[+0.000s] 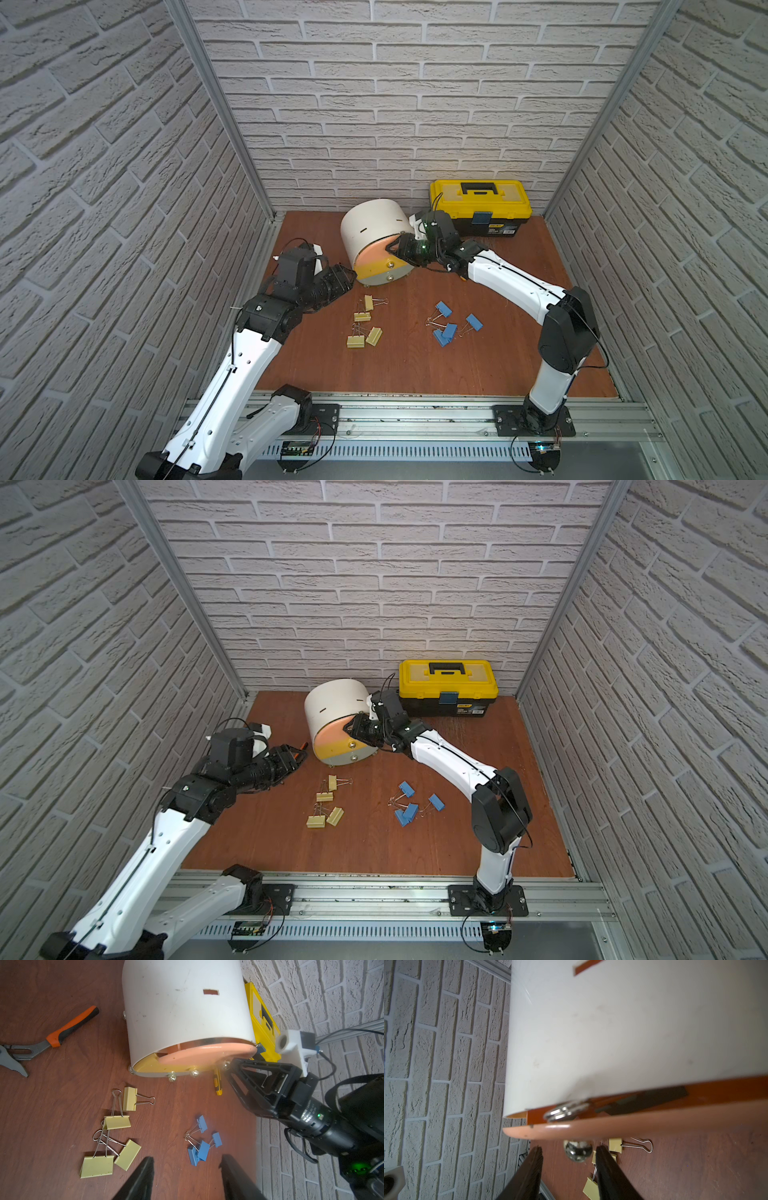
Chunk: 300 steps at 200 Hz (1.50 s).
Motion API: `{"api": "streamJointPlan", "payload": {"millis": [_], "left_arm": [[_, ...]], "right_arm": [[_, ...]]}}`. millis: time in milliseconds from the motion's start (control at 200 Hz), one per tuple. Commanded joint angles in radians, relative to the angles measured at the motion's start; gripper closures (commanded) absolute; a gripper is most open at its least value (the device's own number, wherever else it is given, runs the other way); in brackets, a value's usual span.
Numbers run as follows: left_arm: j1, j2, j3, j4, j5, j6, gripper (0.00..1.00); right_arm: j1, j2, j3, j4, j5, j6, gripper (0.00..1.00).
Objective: Put the binder clips in the drawer according to color
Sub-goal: Open the drawer in the storage box.
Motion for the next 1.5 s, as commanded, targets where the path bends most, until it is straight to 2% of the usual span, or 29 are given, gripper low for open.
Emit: {"api": "streamJointPlan", "payload": {"millis": [0, 490, 755, 860, 1055, 1320, 1495], "left_arm": [[0.008, -0.018, -0.012, -0.003, 0.005, 0.004, 0.43], [0.008, -0.022, -0.012, -0.009, 0.002, 0.004, 0.43], [0.009, -0.022, -0.009, -0.011, 0.002, 0.004, 0.43], [0.010, -0.022, -0.009, -0.011, 0.002, 0.003, 0.43], [0.010, -0.017, -0.009, 0.003, -0.001, -0.001, 0.43], [0.010, -0.016, 0.000, 0.007, -0.004, -0.003, 0.43], [0.010, -0.028, -0.001, 0.004, -0.012, -0.009, 0.43]], "right_arm": [[0.008, 0.007, -0.008, 0.061, 0.015, 0.015, 0.54], [0.009, 0.052, 0.042, 0.048, 0.021, 0.013, 0.61], [0.009, 0.052, 0.060, 0.043, 0.022, 0.008, 0.72], [0.009, 0.027, 0.034, 0.045, 0.020, 0.007, 0.77], [0.010, -0.072, -0.089, 0.070, 0.030, 0.015, 0.78], [0.010, -0.158, -0.201, 0.075, 0.029, 0.015, 0.76], [0.011, -0.188, -0.208, 0.042, 0.036, -0.012, 0.55]]}}
